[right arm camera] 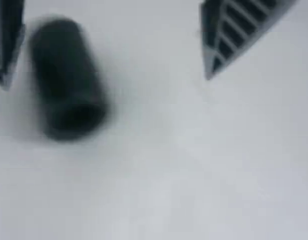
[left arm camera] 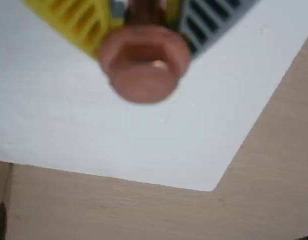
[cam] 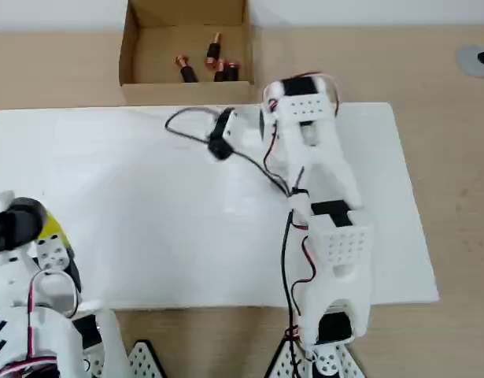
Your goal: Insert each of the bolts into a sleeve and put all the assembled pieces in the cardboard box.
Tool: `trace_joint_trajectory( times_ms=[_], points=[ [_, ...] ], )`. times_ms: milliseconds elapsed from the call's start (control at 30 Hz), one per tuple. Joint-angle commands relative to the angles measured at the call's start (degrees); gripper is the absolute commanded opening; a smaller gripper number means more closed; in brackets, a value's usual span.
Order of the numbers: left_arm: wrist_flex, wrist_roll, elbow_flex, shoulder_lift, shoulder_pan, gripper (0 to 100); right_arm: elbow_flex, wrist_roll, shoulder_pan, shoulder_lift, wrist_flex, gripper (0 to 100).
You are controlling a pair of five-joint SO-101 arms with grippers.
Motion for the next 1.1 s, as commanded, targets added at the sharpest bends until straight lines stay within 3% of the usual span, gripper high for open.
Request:
trace_joint_trajectory(
  times_ms=[0, 467, 700, 1067],
  points=[
    [-1.67, -0.70, 0.26, -1.45, 0.97, 1, 4.79, 0.88, -0.48, -4.26, -1.76, 28.8],
    [-1.67, -1.23, -0.18, -1.63, 0.62, 1, 16.92, 0.79, -0.40, -3.38, -11.52, 28.4],
    [-1.67, -3.08, -0.18, -1.71, 0.53, 1, 16.13, 0.79, 0.48, 1.01, -11.52, 17.5],
    [-2.46, -3.08, -0.26, -1.71, 0.53, 1, 16.13, -1.14, 0.22, 1.01, -11.69, 17.0]
  ],
)
